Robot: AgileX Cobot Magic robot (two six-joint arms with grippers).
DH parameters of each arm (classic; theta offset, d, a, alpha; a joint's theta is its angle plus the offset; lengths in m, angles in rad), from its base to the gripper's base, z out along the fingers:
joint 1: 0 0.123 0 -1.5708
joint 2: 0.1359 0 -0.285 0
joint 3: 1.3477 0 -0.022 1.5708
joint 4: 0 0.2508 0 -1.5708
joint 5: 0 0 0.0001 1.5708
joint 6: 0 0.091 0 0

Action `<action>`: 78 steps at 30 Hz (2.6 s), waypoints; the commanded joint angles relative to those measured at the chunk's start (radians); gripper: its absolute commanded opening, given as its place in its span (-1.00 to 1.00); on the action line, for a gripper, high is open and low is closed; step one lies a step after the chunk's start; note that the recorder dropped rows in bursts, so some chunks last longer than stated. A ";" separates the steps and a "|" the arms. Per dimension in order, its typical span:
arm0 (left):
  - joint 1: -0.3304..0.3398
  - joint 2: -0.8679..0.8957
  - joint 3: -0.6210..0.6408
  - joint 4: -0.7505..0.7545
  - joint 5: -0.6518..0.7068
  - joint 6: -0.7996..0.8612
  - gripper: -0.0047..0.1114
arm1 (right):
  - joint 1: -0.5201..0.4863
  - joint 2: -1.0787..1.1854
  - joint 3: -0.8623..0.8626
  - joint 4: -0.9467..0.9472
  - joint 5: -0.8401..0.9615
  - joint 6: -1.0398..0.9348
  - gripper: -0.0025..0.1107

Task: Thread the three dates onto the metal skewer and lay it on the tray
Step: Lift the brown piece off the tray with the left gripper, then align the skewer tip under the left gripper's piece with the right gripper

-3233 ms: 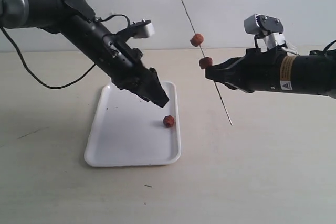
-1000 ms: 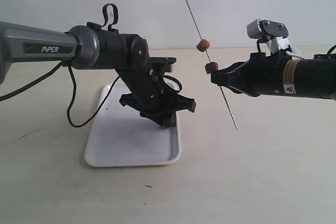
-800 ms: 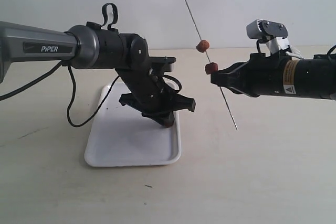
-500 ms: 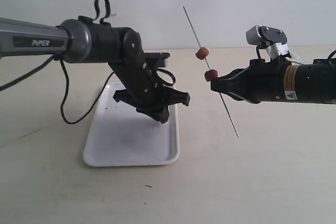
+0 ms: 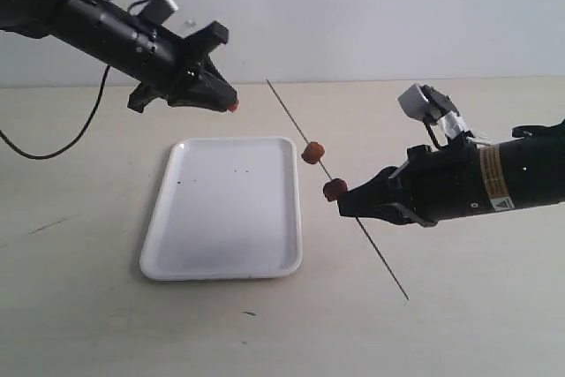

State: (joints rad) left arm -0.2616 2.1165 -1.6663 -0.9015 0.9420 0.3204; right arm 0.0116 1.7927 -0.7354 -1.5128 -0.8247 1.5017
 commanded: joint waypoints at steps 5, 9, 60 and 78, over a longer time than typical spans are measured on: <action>0.136 -0.011 0.000 -0.254 0.158 0.214 -0.67 | 0.076 -0.011 0.115 0.154 -0.195 -0.079 -0.96; 0.136 -0.011 0.000 -0.291 0.181 0.255 -0.67 | 0.214 -0.011 0.115 0.337 -0.195 -0.077 -0.96; 0.087 -0.011 0.000 -0.388 0.096 0.312 -0.46 | 0.244 -0.011 0.109 0.512 -0.173 -0.037 -0.96; 0.083 -0.011 0.000 -0.386 0.101 0.310 -0.39 | 0.244 -0.011 0.109 0.528 -0.168 -0.037 -0.96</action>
State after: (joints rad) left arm -0.1716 2.1165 -1.6663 -1.2767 1.0381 0.6237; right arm 0.2544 1.7927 -0.6245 -1.0059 -0.9883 1.4763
